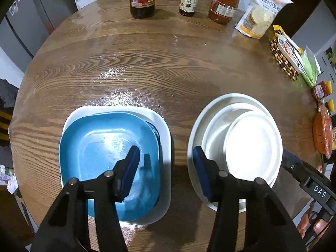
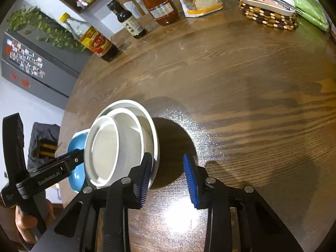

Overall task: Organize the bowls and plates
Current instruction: 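Move both tools to the rim of the nested white bowls, then close both tools on the rim of the nested bowl stack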

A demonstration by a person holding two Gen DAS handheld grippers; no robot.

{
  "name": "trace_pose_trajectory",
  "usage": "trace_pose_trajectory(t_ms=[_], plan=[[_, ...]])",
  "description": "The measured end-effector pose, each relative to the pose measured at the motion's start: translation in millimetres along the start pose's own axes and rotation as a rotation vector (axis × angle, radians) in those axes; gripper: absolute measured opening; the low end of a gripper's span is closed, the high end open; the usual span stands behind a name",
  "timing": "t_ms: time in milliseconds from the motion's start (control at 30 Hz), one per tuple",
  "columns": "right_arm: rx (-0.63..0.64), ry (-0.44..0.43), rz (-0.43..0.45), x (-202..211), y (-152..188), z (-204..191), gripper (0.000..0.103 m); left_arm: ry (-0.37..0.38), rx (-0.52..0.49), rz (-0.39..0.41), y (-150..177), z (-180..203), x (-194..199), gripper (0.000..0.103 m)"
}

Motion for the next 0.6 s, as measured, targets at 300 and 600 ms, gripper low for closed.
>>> trace_pose_trajectory(t_ms=[300,600], plan=[[0.022,0.006,0.001,-4,0,-3,0.029,-0.025,-0.052,0.042,-1,11,-1,0.028],[0.061,0.011,0.012,-3,0,-13,0.015,-0.042,-0.078,0.07,-1,16,-1,0.016]])
Point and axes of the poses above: each gripper's, at about its wrist camera, not at the fingertips, and x roughly against the way its jaws point, z to its right, y to its underside, the point moved 7 cm from there along -x, roughly the way its jaws point, and after that the axes turned 3 degrees about z, right-handed, at the moved point
